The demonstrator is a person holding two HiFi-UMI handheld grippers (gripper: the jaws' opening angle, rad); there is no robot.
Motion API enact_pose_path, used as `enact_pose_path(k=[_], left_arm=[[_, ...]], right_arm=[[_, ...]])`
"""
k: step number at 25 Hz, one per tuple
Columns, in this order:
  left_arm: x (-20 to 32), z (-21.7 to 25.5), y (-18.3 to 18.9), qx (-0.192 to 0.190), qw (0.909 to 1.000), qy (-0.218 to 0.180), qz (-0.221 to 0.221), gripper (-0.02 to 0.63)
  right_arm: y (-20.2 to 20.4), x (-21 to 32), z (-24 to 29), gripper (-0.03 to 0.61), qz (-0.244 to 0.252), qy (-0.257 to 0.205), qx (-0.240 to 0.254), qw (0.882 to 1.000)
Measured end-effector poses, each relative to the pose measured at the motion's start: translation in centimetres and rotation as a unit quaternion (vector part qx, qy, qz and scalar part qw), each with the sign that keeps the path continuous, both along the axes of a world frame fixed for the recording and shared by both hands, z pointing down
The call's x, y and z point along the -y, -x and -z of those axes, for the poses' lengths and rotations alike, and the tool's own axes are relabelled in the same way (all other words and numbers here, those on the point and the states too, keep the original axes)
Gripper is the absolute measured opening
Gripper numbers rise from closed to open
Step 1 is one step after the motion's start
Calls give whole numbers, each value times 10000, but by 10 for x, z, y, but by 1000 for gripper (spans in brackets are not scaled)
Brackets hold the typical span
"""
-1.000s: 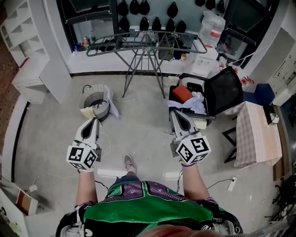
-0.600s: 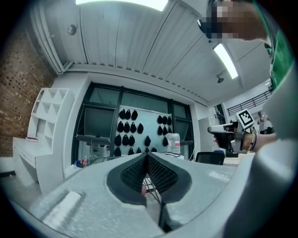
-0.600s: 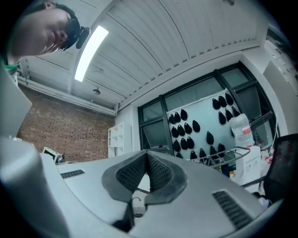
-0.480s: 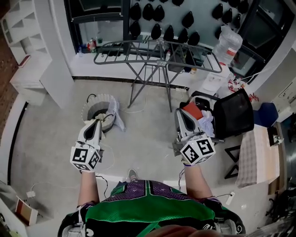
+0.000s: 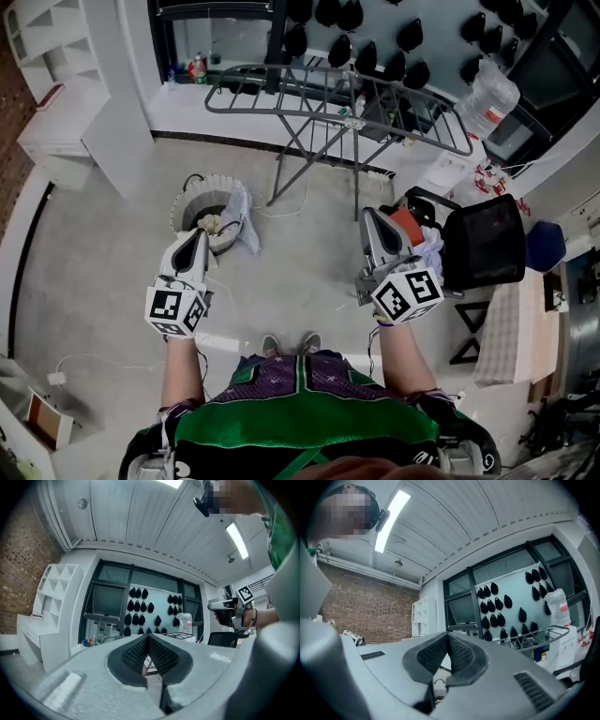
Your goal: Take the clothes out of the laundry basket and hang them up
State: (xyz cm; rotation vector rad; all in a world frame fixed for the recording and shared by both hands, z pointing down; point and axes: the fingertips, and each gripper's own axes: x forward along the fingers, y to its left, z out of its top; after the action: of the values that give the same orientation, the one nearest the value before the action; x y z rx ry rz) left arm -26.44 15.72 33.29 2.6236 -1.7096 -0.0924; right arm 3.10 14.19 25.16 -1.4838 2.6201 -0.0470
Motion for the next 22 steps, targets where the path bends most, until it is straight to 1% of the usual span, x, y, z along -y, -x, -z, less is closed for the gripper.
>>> enact_pose_path(k=[4, 8, 12, 16, 19, 20, 21, 22], left_arm=[[5, -9, 19, -71, 9997, 34, 237, 18], [8, -12, 33, -157, 9989, -26, 451, 18], [16, -9, 45, -170, 9975, -78, 683, 18], [36, -4, 49, -46, 9955, -57, 943, 18], [56, 4, 43, -72, 9949, -41, 1005, 20], [63, 6, 41, -75, 9949, -47, 1000, 25], [70, 9, 38, -67, 9950, -63, 996, 51], [77, 11, 35, -57, 9950, -86, 998, 91]], right_arm=[[23, 18, -5, -2, 236, 61, -1, 9997], [42, 39, -12, -2, 525, 114, -6, 9986], [60, 67, -9, -2, 876, 22, 91, 9961], [71, 103, -4, -2, 1201, -83, 190, 9925], [74, 132, -1, 0, 1447, -55, 274, 9891], [74, 140, -1, -1, 1523, -58, 286, 9879], [75, 147, -1, -1, 1584, -57, 291, 9869], [74, 155, -3, 0, 1649, -52, 299, 9858]])
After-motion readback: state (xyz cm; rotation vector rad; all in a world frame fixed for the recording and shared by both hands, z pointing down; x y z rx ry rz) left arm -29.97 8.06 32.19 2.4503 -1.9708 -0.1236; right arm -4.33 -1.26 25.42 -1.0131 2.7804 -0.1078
